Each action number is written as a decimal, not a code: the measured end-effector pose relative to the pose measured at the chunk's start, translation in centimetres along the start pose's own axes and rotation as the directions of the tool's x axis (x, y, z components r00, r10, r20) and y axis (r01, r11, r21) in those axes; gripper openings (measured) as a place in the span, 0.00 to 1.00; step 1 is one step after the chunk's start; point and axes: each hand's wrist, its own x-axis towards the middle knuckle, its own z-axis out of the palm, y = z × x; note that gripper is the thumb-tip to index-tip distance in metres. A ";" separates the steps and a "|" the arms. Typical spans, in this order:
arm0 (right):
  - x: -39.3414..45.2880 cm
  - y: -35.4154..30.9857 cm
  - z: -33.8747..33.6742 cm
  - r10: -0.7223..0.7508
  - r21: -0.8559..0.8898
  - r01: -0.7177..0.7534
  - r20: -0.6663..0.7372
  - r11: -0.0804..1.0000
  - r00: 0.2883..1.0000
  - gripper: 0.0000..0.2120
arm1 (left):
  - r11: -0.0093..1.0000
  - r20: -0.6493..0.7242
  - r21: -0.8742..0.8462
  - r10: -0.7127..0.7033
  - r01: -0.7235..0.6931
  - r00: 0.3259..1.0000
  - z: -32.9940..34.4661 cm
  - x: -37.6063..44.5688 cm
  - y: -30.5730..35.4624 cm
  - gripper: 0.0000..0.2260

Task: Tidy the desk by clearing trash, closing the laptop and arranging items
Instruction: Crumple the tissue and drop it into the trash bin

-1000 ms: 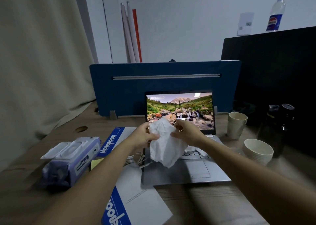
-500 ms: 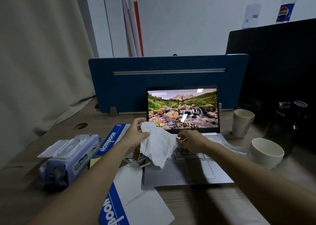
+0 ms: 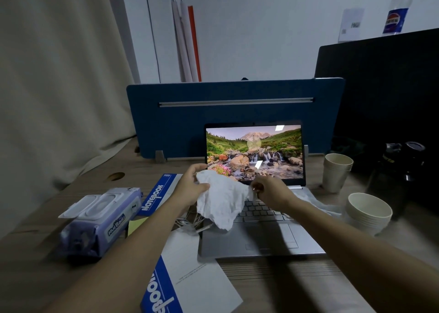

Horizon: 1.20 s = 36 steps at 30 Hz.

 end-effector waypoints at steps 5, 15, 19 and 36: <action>-0.2 -0.5 -2.0 0.048 0.092 -0.041 -0.078 0.995 0.996 0.10 | 0.993 -0.041 -0.114 0.006 -0.011 0.999 0.2 -0.1 1.1 0.24; -2.4 -1.9 -6.1 0.191 0.498 -0.094 -0.149 0.862 0.970 0.07 | 0.988 -0.166 -0.130 0.056 -0.078 0.985 0.1 -1.0 3.0 0.22; -3.2 -3.4 -7.0 0.208 0.658 -0.076 -0.125 0.749 0.970 0.04 | 0.992 -0.195 -0.090 0.070 -0.089 0.978 0.2 -1.5 3.6 0.17; -3.7 -6.4 -5.2 -0.032 0.537 0.066 -0.072 0.841 0.997 0.07 | 0.868 0.154 -0.474 -0.081 0.146 0.985 2.6 -4.9 7.1 0.10</action>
